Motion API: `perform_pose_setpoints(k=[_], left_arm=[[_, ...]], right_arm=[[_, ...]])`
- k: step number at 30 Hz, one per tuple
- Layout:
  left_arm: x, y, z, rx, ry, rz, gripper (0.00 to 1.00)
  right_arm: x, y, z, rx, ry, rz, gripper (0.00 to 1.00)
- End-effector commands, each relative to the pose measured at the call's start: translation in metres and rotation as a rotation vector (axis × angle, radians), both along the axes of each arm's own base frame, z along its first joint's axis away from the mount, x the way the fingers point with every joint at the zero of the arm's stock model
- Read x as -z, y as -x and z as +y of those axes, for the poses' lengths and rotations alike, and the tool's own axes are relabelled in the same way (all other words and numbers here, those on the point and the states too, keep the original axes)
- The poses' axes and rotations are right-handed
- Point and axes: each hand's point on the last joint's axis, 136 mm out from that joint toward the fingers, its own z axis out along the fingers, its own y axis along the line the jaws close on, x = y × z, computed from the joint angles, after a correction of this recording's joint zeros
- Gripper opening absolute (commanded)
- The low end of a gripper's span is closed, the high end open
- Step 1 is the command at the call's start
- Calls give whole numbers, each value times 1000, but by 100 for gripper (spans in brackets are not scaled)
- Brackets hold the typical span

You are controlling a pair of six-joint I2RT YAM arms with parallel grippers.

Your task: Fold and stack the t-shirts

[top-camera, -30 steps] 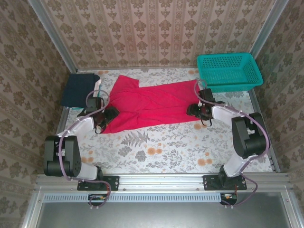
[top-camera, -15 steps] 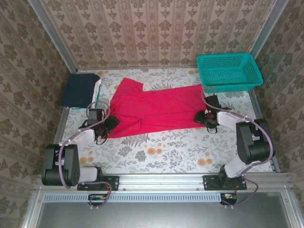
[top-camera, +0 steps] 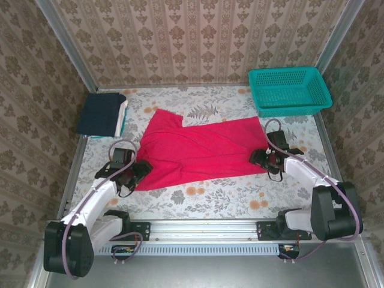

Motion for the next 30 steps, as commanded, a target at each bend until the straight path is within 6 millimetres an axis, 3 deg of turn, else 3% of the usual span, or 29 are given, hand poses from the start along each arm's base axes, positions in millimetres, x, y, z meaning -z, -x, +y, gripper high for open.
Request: perform_pose_setpoints(k=[1,5,11,14,19,30], left_arm=[[-17,-7,-10,-9,-20,-10,77],[-23,-15,-29,-12,-68,-35,77],[-3,-26,-55,24,-39,-23,77],[6,-29,-57,42,-56,-5,77],[14,-30,-57,50,-63,9,77],[24,-26,-44,23,-88,10,77]], right_arm=[[-15,-8,13,-28,-47,-29,68],[-9,-10,26,-11,-106,-20,69],[0,-16,25,31,-115,-6,69],[-3,-30,19,27,-73,-32,69],[8,-50,2,45,-10,4,69],[-9,-116,2,10,-12,-80,69]])
